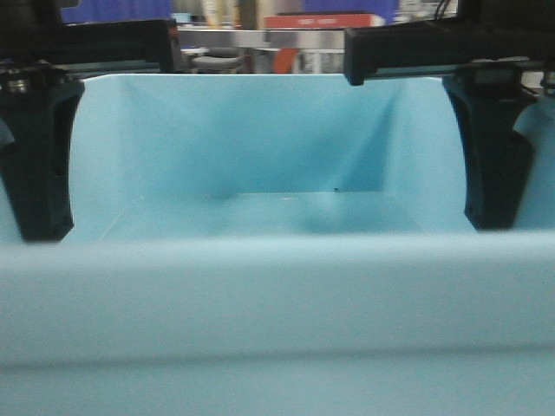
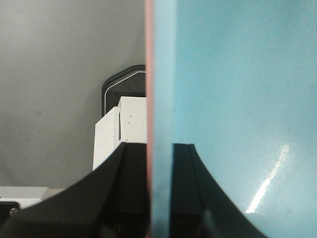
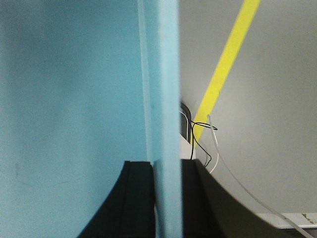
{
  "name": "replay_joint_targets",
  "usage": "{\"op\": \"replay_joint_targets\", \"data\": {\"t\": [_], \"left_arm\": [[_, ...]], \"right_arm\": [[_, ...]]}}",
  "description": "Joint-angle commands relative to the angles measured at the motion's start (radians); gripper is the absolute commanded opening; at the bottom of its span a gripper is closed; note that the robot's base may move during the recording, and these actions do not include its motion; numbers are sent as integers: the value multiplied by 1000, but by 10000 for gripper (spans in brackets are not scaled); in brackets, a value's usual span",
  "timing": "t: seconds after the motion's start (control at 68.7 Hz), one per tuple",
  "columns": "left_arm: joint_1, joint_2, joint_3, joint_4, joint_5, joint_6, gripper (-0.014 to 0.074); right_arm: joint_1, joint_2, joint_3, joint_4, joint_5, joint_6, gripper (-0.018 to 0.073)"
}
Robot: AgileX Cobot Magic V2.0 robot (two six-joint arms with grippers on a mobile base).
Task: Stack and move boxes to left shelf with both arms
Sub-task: 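Hold the lifted stack with both grippers while the base drives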
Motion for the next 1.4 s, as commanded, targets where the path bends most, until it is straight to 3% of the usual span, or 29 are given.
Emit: {"op": "replay_joint_targets", "data": {"t": [0.0, 1.384], "left_arm": [[-8, -40, -31, -37, 107, -6, -10], [-8, -40, -31, -60, 107, -6, -10]], "right_arm": [[-2, -38, -32, -20, -29, 4, 57], [-2, -38, -32, -29, -27, 4, 57]]}}
